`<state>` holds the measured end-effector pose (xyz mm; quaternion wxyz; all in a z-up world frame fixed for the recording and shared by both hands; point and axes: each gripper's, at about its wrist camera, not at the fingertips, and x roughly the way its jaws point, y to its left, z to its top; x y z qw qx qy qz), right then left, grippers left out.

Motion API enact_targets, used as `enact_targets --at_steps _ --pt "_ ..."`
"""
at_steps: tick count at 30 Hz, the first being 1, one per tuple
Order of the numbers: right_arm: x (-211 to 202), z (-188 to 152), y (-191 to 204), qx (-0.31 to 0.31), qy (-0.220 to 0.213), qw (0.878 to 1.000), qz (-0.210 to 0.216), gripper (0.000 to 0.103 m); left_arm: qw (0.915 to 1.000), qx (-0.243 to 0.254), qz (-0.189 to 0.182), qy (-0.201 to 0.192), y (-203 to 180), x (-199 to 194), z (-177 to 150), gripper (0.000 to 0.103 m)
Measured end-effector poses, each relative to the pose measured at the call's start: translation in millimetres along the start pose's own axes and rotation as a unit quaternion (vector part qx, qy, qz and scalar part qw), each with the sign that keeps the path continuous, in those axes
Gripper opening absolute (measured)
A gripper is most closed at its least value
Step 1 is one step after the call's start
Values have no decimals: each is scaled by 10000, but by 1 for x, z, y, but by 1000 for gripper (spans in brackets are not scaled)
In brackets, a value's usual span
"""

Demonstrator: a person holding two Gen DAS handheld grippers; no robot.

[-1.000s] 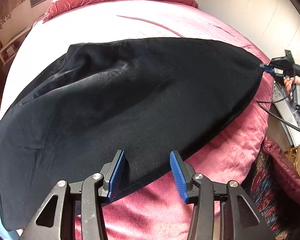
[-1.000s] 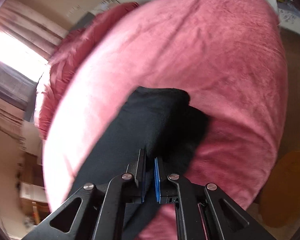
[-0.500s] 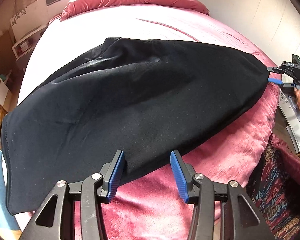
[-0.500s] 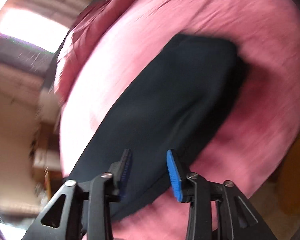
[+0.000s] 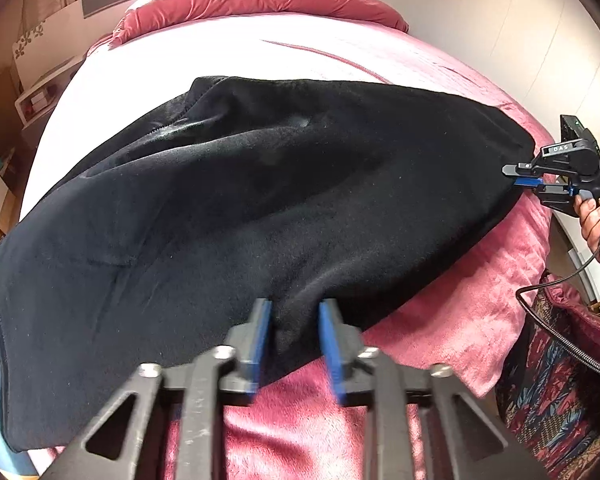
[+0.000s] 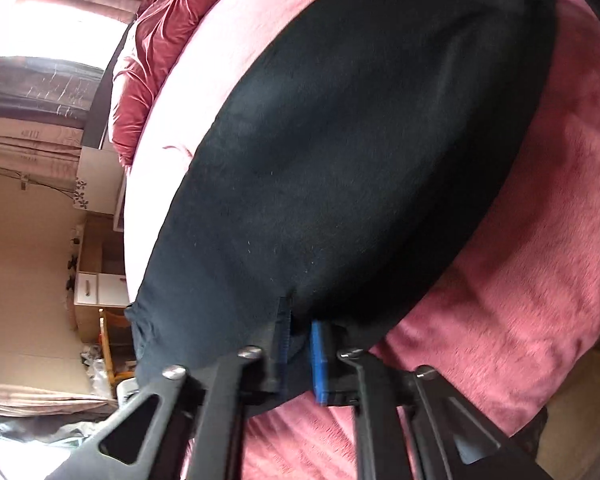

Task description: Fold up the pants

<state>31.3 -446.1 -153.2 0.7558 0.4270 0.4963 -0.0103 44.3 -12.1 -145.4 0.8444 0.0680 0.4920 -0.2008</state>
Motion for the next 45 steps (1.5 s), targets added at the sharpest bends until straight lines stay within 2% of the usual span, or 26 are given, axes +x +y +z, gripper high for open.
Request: enact_targets --at_steps 2,7,10,12,14,17,19,22,24,26,27,28,29,31,32,34,37,39,41,43,45 --pt "-6 4 6 -171 -68 9998 -15 7 10000 -29 -22 -33 1 -3 0 8" --pt "-28 -6 16 -638 -190 9977 -143 6 9996 -161 -223 -108 7 -18 -7 7" --pt "-14 -7 7 -559 -39 9978 -353 6 9997 -134 -184 -6 7 -12 -11 8" --pt "-5 -7 1 -477 9 9979 -431 6 9996 -221 -152 15 7 -9 -10 12" --pt "-1 -4 0 -409 46 9985 -358 8 9987 -439 -237 74 13 -7 -6 26" --pt "-10 -2 1 -586 120 9978 -297 13 9919 -1120 -596 -60 37 -24 -13 28" --pt "-20 -2 9 -923 181 9946 -441 27 9823 -1720 -707 -231 61 -41 -24 29" --pt "-34 -8 32 -1589 128 9852 -635 29 9601 -2694 -618 -425 102 -64 -53 30" --pt "-37 -11 47 -1903 136 9798 -607 29 9459 -3183 -427 -468 126 -73 -72 32" --pt "-32 -17 73 -2291 205 9719 -504 29 9280 -3690 -202 -469 147 -79 -92 34" --pt "-26 -22 88 -2516 263 9666 -412 29 9172 -3954 -71 -494 158 -82 -101 34" --pt "-18 -28 103 -2723 368 9610 -301 29 9004 -4314 53 -565 171 -86 -113 35" --pt "-10 -34 115 -2884 485 9561 -204 29 8883 -4548 80 -629 179 -88 -120 35" --pt "15 -54 148 -3350 789 9389 -16 29 8519 -5174 92 -800 200 -94 -140 37" --pt "26 -65 162 -3543 936 9304 45 29 8402 -5354 111 -856 207 -95 -146 37" --pt "54 -91 189 -3914 1331 9103 214 29 8270 -5543 196 -916 221 -100 -156 38" --pt "91 -127 215 -4336 1786 8829 232 29 8147 -5721 143 -937 231 -101 -162 39" --pt "107 -143 221 -4473 1987 8718 209 29 8122 -5760 147 -912 235 -98 -159 39" --pt "121 -157 225 -4558 2181 8628 151 29 8155 -5722 159 -854 237 -95 -154 39" --pt "131 -166 227 -4569 2268 8601 98 29 8198 -5667 63 -817 239 -88 -150 36" --pt "139 -169 224 -4553 2309 8599 64 29 8310 -5505 263 -761 236 -88 -143 29"
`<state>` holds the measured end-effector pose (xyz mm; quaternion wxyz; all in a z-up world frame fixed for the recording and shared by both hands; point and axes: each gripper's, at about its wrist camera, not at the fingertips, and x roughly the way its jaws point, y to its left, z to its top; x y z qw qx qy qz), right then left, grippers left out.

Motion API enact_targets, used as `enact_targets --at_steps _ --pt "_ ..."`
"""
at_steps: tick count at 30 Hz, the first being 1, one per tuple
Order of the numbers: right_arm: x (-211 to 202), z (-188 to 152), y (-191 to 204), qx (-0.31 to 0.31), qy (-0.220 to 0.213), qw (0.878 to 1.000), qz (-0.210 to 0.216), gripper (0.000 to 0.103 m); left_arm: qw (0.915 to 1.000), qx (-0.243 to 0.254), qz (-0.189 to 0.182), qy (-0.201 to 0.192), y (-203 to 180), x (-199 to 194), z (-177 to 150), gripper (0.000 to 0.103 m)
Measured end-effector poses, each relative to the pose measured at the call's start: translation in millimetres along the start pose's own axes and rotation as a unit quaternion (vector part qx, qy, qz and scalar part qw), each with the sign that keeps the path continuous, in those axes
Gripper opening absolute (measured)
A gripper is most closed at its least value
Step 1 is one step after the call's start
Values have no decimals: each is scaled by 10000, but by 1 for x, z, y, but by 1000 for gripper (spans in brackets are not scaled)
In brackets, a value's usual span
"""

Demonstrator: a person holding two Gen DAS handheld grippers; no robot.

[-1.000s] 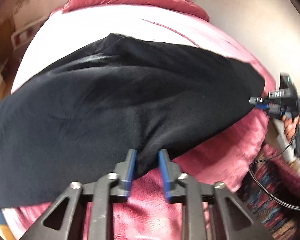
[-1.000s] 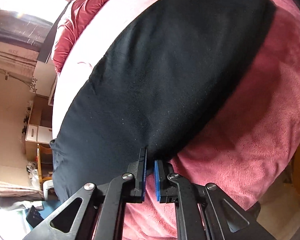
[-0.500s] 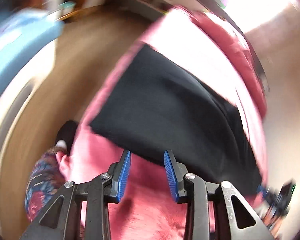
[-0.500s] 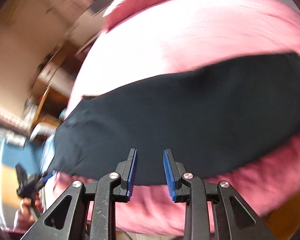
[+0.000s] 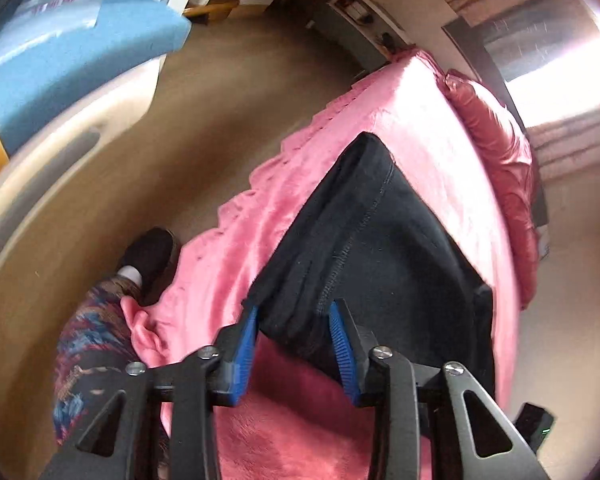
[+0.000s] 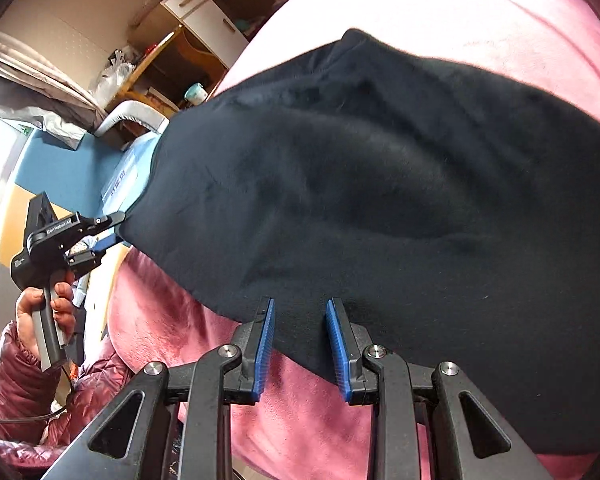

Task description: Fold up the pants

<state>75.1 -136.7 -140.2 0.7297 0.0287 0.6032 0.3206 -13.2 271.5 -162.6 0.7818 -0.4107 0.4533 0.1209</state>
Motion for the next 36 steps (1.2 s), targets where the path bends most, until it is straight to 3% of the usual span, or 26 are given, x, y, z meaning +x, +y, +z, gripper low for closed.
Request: enact_targets --at_steps 1,6,9,11,14,17,19,22,26,31,36 --pt "3 0 1 7 9 10000 -2 29 9998 165 90 -53 -2 1 -2 15" --pt "10 -10 -12 113 54 9999 90 27 9976 492 471 -157 -1 0 -8 10" --pt "6 -8 -18 65 114 9997 209 27 9963 563 639 -150 -5 5 -6 14" --pt "0 -2 -17 -87 169 9995 242 27 9947 643 773 -227 -10 1 -5 30" --pt "-15 17 -14 -302 -12 9992 277 27 9878 752 1239 -577 -17 -14 -4 32" --pt "-33 48 -19 -326 -350 9986 236 30 9699 1029 1844 -1212 -31 -35 -7 33" --pt "-40 73 -24 -291 -558 9979 137 41 9610 1138 1997 -1538 -40 -47 -10 33" --pt "-43 107 -33 -193 -715 9973 -9 46 9613 1479 1572 -1714 -58 -57 -15 33" --pt "-31 148 -41 -176 -567 9982 7 46 9628 2230 718 -1344 -89 -44 -28 33" --pt "-1 181 -50 -282 50 9995 93 46 9523 2997 -38 -568 -126 -4 -51 33" --pt "28 193 -46 -588 575 9959 383 46 9361 3508 -245 -10 -151 32 -71 33"
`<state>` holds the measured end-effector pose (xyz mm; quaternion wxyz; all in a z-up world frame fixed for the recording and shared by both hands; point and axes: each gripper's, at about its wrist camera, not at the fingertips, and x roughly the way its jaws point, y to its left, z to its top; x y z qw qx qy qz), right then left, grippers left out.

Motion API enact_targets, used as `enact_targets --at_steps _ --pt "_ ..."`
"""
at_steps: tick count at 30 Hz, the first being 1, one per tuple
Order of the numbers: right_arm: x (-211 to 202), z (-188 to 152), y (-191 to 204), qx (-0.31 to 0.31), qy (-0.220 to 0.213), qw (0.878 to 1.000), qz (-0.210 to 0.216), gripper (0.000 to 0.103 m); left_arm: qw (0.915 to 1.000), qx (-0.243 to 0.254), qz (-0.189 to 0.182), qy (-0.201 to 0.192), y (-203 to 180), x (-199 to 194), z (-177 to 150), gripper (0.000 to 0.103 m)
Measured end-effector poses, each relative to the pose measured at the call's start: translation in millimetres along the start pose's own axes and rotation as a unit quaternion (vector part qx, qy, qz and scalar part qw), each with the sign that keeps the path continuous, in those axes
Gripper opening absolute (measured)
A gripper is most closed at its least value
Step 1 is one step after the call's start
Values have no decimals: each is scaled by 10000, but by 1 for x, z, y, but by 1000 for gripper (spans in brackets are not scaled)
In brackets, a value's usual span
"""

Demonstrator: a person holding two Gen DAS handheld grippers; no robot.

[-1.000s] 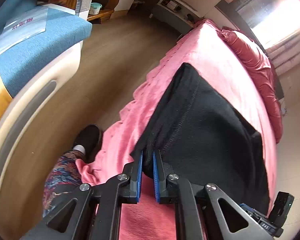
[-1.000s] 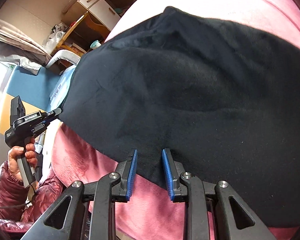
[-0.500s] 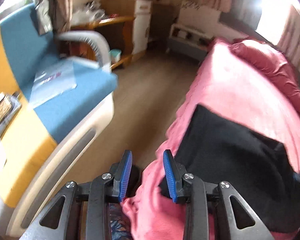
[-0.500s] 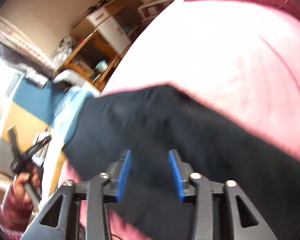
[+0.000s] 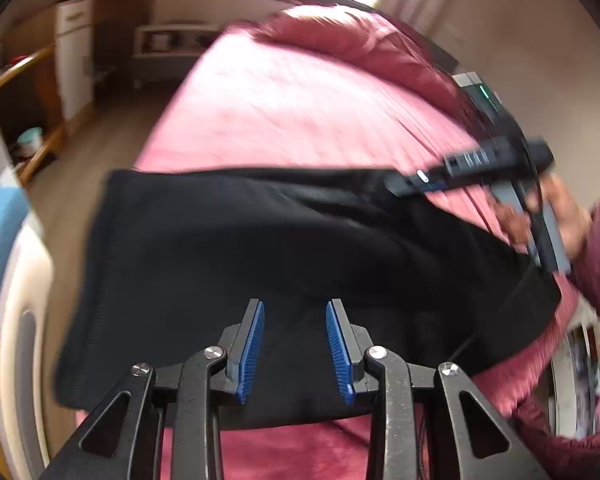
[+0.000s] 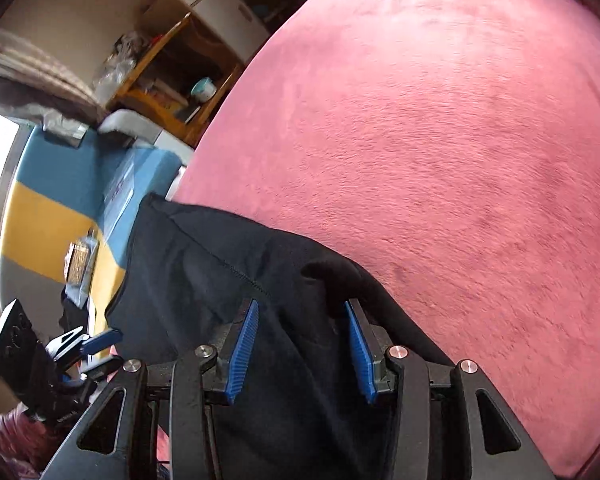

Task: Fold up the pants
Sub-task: 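Grasp the waistband edge with the right tool while the left tool grasps it too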

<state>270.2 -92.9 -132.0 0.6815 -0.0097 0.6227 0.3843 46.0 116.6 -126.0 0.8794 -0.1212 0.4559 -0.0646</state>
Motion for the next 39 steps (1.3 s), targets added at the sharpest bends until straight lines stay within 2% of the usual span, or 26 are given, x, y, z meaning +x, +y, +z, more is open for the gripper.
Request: enact_targets --at_steps 3,5,6,7,10,14,17,20,21,22,26,30,32,34,39 --pt "10 3 9 -285 209 9991 223 43 9995 149 24 262 0 17 -2 33" --pt "12 6 12 -385 185 9988 224 28 9990 140 67 411 0 24 -8 33" --pt "10 7 13 -472 87 9988 25 8 9989 114 92 452 0 26 -14 33" --pt "7 8 12 -501 -58 9986 -158 8 9989 73 86 465 3 28 -17 33" --pt "-8 8 -11 -20 -674 9977 -20 7 9989 -15 36 459 8 32 -23 32" --pt "26 4 -19 201 -554 9970 -506 8 9984 -77 138 539 7 36 -21 32" --pt "17 3 -27 612 -707 9953 -258 10 9980 -35 160 604 2 34 -19 32" --pt "-9 -9 -26 674 -1012 9923 -256 30 9978 27 171 636 -1 30 -11 33" --pt "-19 -15 -28 741 -1123 9907 -223 42 9980 25 160 610 -3 28 -9 33" --pt "-33 -25 -32 858 -1288 9878 -171 46 9983 22 139 560 -4 25 -5 33" --pt "-69 -64 -39 1038 -1602 9809 -373 46 9994 165 2 311 -14 15 14 33" --pt "-68 -94 -43 892 -1412 9816 -927 46 9986 471 -105 237 -36 20 30 33" --pt "-58 -100 -44 747 -1229 9833 -1117 43 9979 578 -172 255 -50 24 34 33" --pt "-49 -99 -37 532 -1141 9817 -1429 31 9963 776 -260 268 -64 29 42 33" --pt "-44 -92 -40 609 -1228 9753 -1732 29 9923 1151 -370 266 -97 50 67 33"
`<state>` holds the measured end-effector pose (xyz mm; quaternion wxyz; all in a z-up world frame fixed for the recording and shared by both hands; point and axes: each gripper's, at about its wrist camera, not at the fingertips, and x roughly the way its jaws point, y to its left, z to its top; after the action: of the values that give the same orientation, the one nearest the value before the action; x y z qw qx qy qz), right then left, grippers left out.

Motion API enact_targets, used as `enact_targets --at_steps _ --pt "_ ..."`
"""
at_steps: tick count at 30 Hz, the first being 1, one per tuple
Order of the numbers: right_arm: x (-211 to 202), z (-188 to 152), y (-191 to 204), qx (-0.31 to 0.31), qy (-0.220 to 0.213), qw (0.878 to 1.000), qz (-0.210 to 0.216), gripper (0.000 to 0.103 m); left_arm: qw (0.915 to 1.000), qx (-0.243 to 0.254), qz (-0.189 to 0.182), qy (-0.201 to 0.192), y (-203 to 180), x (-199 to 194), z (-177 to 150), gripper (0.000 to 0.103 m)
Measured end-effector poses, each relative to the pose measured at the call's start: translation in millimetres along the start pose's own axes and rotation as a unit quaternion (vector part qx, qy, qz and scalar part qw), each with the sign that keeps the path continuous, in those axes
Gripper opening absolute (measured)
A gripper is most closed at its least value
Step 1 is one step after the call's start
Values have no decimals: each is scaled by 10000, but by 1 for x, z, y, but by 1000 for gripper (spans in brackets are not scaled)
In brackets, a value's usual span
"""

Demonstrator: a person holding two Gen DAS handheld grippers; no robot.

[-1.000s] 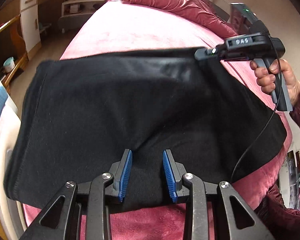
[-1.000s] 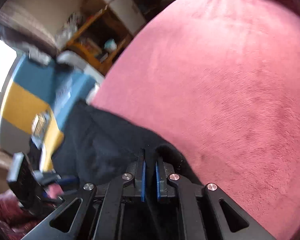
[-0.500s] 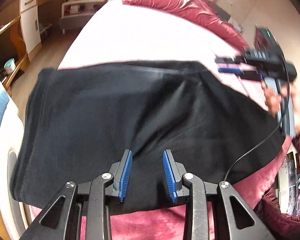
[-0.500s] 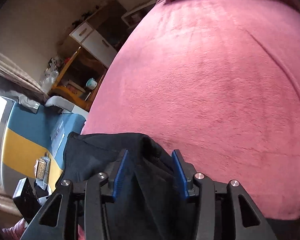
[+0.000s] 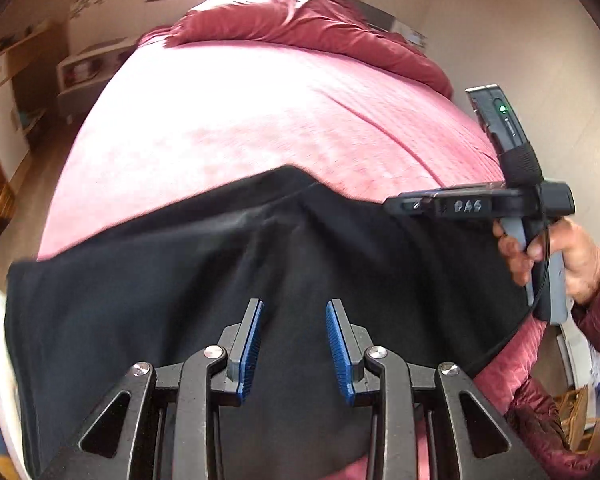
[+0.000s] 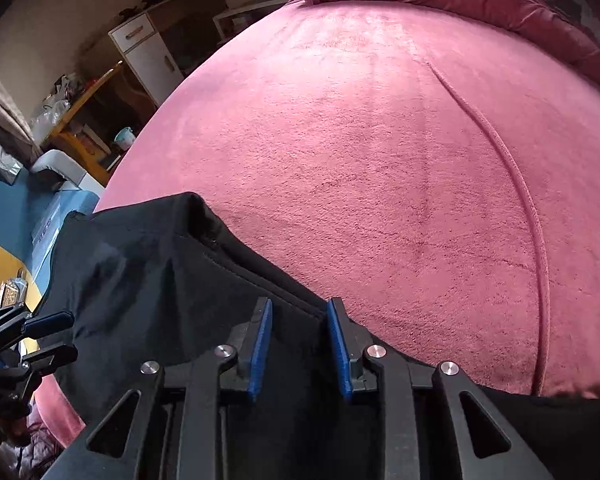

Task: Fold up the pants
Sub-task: 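Grasp the waistband edge with the right tool while the left tool grasps it too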

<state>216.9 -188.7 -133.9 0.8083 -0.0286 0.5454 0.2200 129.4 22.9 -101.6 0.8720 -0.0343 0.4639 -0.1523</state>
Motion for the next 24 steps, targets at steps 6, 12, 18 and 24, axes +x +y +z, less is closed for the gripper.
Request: enact_targets --at_steps 6,12,18,24 --pt "-25 -8 2 34 -257 9997 26 29 9992 209 -328 81 -22 38 39 33" --pt "-38 -40 11 -473 -168 9983 -292 29 9971 560 -165 490 -41 88 54 33" --pt "-11 -59 -20 16 -89 9985 -544 26 9980 245 188 550 -33 118 56 33" --pt "-20 -67 -24 321 -321 9979 -464 29 9988 13 225 435 -34 99 51 33"
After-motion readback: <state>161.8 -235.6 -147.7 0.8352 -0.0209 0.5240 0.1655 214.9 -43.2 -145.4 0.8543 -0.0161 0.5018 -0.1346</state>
